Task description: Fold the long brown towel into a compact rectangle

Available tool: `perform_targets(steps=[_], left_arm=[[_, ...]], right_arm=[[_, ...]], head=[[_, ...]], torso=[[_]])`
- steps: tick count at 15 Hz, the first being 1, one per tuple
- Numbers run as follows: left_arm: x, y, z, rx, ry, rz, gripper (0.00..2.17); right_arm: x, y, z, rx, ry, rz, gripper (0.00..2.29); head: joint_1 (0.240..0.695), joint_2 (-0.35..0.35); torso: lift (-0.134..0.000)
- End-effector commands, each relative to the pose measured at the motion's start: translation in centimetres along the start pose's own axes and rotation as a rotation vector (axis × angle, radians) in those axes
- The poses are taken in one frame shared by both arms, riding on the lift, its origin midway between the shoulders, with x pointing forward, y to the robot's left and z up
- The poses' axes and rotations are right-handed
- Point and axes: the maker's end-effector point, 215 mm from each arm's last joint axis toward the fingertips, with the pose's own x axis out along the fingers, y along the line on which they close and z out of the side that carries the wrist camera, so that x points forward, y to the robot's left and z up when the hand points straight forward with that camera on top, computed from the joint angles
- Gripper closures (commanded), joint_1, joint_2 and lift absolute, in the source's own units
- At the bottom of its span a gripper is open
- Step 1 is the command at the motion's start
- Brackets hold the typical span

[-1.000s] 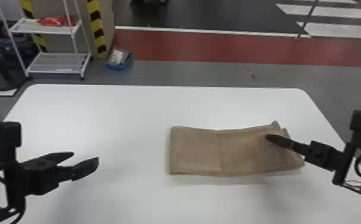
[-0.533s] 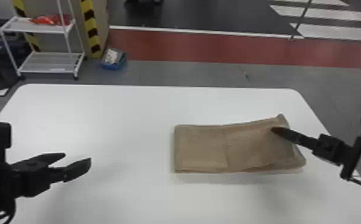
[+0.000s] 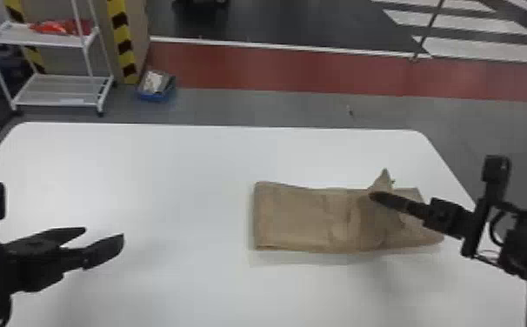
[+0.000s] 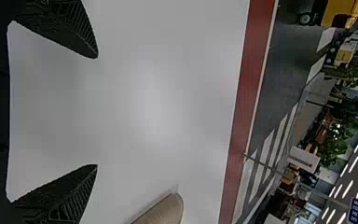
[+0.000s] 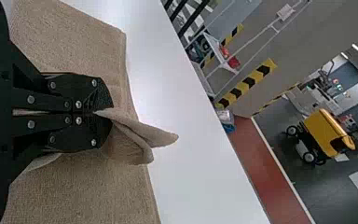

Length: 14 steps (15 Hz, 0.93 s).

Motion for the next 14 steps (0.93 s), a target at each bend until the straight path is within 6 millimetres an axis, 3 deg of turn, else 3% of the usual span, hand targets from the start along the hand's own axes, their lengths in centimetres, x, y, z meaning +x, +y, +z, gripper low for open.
perform_targets(steps=[1,2,3,4,5,6,8,12,14], left_arm=[[-0.2,-0.1,0.2,0.004,-0.005,0.0,0.04],[-0.3,0.0,0.2,0.005,-0.005,0.001,0.04],[-0.4,0.0,-0.1,0.002,-0.001,0.003,0.04],[-0.4,0.1,-0.2,0.002,0.0,0.004,0.04],[-0.3,-0.1,-0.3,0.001,0.002,0.002,0.04],[-0.2,-0.4,-0.3,0.004,0.003,-0.005,0.04],[-0.3,-0.5,-0.6,0.004,0.009,-0.005,0.04],[-0.6,-0.8,-0.7,0.007,0.013,-0.004,0.04],[-0.6,-0.8,-0.7,0.008,0.012,-0.005,0.04]], right_arm=[[-2.2,4.7,4.7,-0.029,-0.071,0.06,1.66],[-4.0,4.3,6.3,-0.012,-0.11,0.047,1.66],[-5.0,3.2,6.7,-0.007,-0.117,0.026,1.66],[-5.5,1.1,5.5,0.004,-0.083,-0.015,1.66],[-4.5,-0.3,3.1,0.0,-0.05,-0.026,1.66],[-3.9,-1.8,2.3,-0.008,-0.053,-0.035,1.66],[-4.0,-3.8,2.9,0.012,-0.071,-0.054,1.66],[-3.6,-3.5,2.7,-0.003,-0.048,-0.05,1.66],[-4.5,-2.6,3.6,-0.026,-0.056,-0.05,1.66]], head=[[0.695,-0.123],[0.695,-0.1],[0.695,-0.099],[0.695,-0.107],[0.695,-0.122],[0.695,-0.136],[0.695,-0.162],[0.695,-0.184],[0.695,-0.182]], torso=[[-0.12],[-0.12],[-0.12],[-0.12],[-0.12],[-0.12],[-0.12],[-0.12],[-0.12]])
